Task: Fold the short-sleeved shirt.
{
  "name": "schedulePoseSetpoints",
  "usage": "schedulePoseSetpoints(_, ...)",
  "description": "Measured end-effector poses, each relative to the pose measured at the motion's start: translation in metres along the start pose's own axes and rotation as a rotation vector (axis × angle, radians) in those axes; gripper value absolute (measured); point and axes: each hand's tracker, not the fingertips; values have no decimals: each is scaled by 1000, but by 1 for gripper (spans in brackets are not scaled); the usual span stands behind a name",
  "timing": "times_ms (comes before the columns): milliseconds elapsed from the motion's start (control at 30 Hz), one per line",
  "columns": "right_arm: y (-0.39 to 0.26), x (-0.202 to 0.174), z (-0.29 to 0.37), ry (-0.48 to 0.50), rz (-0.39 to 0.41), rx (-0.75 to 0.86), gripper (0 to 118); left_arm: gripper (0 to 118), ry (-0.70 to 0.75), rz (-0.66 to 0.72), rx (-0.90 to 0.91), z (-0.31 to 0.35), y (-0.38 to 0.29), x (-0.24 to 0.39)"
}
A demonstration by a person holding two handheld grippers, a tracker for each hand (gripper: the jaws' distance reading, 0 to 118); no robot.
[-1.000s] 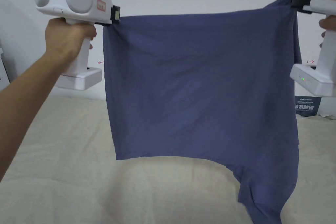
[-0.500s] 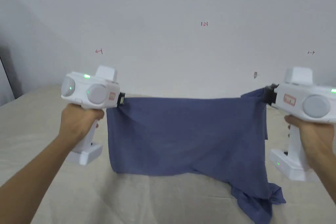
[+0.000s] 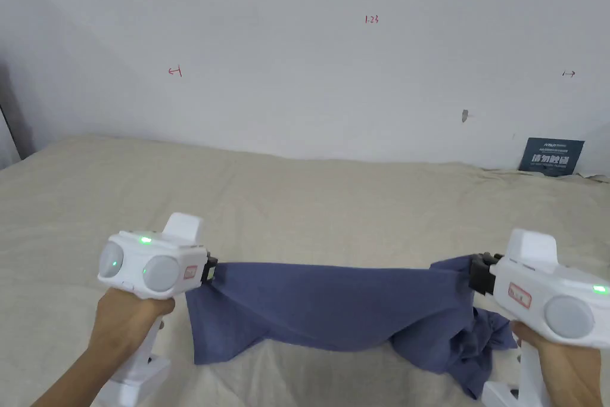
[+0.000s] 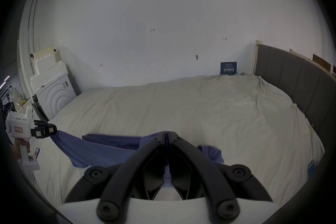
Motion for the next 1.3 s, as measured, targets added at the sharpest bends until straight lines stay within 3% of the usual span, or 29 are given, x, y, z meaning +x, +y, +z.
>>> schedulePoseSetpoints(500,-146,-9,143,28,-107,-98,1,1,-47,-36,-86,88,-159,12)
schedulePoseSetpoints(733,-199,-21,189,29,-118,-175,1,1,-44,-28,-140,115,-214,10)
schedulePoseSetpoints(1300,-271,-31,210,-36,-146,-368,1,1,-22,1,-239,132,-284,13)
